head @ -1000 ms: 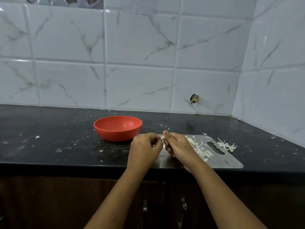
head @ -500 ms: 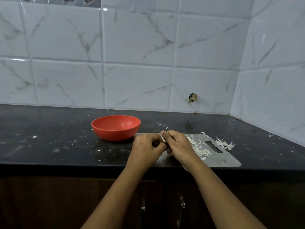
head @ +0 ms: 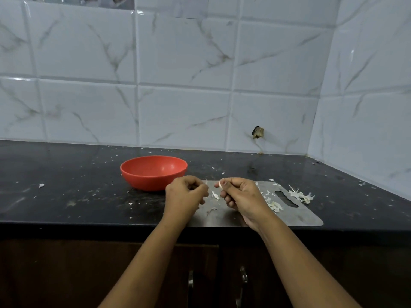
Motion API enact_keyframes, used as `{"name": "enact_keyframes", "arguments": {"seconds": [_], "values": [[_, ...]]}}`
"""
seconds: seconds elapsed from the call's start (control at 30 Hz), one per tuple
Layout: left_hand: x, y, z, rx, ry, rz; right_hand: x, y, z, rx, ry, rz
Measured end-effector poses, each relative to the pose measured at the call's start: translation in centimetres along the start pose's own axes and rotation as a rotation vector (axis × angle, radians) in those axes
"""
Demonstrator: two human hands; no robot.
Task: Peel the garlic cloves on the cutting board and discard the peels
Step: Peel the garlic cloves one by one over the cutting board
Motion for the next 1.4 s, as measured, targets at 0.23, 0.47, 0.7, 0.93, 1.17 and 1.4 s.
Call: {"name": "enact_keyframes", "arguments": {"seconds": [0.23,0.47,0.7,0.93,1.17,1.4], "values": [[-0.4,0.4,-1.1,0.012,-0.292,-0.103,-0.3,-0.1,-0.4,0.045,-0.061,-0.040],[-0.9,0.6,-1.6,0.140,-0.112,-0.091,-0.4,-0.2,-0.5,0.054,-0.027,-0.036],[-0.6,0.5,-1.1,0.168,0.079,-0.002,-0.5,-0.2,-0.4,0.030,0.040,-0.019],[-0.1,0.7,-0.8,0.174,0.318,0.124,0.2,0.3,-0.3,-0.010,0.038,0.057],[0.2,0.5,-1.0,0.253,0.386,0.149,0.7,0.4,-0.3,-0.022,0.108,0.151],[0.5,0.4,-1.0,0.253,0.377,0.160,0.7,0.2,-0.9,0.026,0.273,0.178]]}}
Point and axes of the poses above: each hand's wrist, its own y-axis away from the middle knuckle, its own z-axis out of the back of the hand, x = y × z, the point moved 7 cm from there along -y, towards the middle knuckle, and after that the axes turned 2 degrees about z, right-handed, at the moved point
